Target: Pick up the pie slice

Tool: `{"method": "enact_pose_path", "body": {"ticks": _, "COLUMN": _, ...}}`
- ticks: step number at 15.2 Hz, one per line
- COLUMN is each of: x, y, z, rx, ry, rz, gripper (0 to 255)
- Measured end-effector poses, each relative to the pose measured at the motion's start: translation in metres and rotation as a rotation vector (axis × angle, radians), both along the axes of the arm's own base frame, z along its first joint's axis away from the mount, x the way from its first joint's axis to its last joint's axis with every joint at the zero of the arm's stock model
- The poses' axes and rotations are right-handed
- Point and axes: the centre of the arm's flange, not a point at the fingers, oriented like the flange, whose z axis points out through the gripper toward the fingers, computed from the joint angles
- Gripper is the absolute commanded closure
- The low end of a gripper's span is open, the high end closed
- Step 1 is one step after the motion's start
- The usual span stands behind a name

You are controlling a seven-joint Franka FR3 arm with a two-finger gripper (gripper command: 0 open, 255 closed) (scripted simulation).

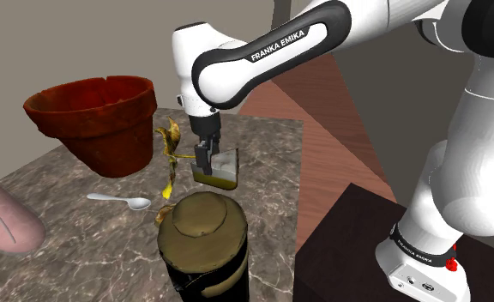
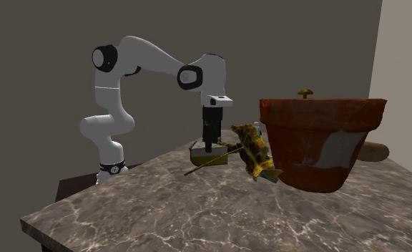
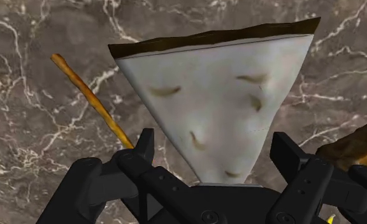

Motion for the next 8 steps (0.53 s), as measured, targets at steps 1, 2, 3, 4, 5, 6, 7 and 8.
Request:
{"method": "enact_pose_path", "body": {"ticks": 1, "x": 0.0006, "y": -0.0004, "z": -0.0063, "rx": 0.000, "ry": 0.000, "rz": 0.000, "gripper": 0}}
{"method": "enact_pose_path", "body": {"ticks": 2, "x": -0.0002, "y": -0.0004, "z": -0.0103, "rx": 0.000, "ry": 0.000, "rz": 0.000, "gripper": 0}}
{"method": "enact_pose_path", "body": {"ticks": 3, "x": -0.0001, "y": -0.0004, "z": -0.0122, "rx": 0.000, "ry": 0.000, "rz": 0.000, "gripper": 255}}
{"method": "enact_pose_path", "body": {"ticks": 4, "x": -0.0002, "y": -0.0001, "z": -0.0127, "rx": 0.001, "ry": 0.000, "rz": 0.001, "gripper": 255}}
{"method": "enact_pose_path", "body": {"ticks": 5, "x": -0.0001, "y": -0.0001, "z": -0.0127, "rx": 0.001, "ry": -0.001, "rz": 0.000, "gripper": 255}}
{"method": "enact_pose_path", "body": {"ticks": 6, "x": -0.0001, "y": 0.0000, "z": -0.0127, "rx": 0.001, "ry": -0.002, "rz": 0.000, "gripper": 255}}
{"method": "enact_pose_path", "body": {"ticks": 7, "x": -0.0001, "y": -0.0001, "z": -0.0127, "rx": 0.001, "ry": -0.002, "rz": 0.000, "gripper": 255}}
{"method": "enact_pose_path", "body": {"ticks": 8, "x": -0.0001, "y": -0.0001, "z": -0.0127, "rx": 0.002, "ry": -0.002, "rz": 0.000, "gripper": 255}}
